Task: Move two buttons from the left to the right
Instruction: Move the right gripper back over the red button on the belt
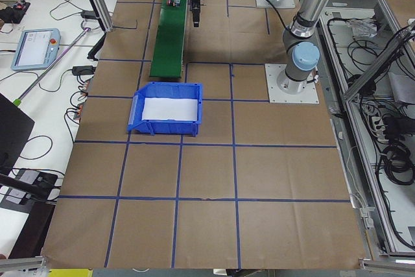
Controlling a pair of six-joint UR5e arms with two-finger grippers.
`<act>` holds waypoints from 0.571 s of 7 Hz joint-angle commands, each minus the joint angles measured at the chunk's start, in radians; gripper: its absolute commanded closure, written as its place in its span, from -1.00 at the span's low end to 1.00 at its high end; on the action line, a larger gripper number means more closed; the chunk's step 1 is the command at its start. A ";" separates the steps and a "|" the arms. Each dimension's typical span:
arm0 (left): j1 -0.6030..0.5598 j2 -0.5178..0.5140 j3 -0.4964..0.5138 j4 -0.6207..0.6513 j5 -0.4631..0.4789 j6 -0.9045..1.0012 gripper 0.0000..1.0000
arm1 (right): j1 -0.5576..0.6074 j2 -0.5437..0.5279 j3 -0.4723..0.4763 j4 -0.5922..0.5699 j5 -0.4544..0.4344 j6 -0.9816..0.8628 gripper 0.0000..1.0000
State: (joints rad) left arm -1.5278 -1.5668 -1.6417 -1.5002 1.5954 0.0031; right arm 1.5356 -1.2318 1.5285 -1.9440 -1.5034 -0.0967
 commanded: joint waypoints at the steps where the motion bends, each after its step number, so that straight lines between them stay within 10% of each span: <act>1: 0.000 0.001 -0.001 0.000 0.000 0.000 -1.00 | 0.000 0.057 -0.011 -0.004 0.006 0.000 -0.99; 4: 0.000 0.001 -0.003 0.000 0.000 0.000 -1.00 | 0.000 0.095 -0.008 -0.001 0.015 0.000 -0.99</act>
State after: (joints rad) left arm -1.5279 -1.5663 -1.6442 -1.5002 1.5954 0.0031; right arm 1.5355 -1.1470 1.5181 -1.9467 -1.4914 -0.0966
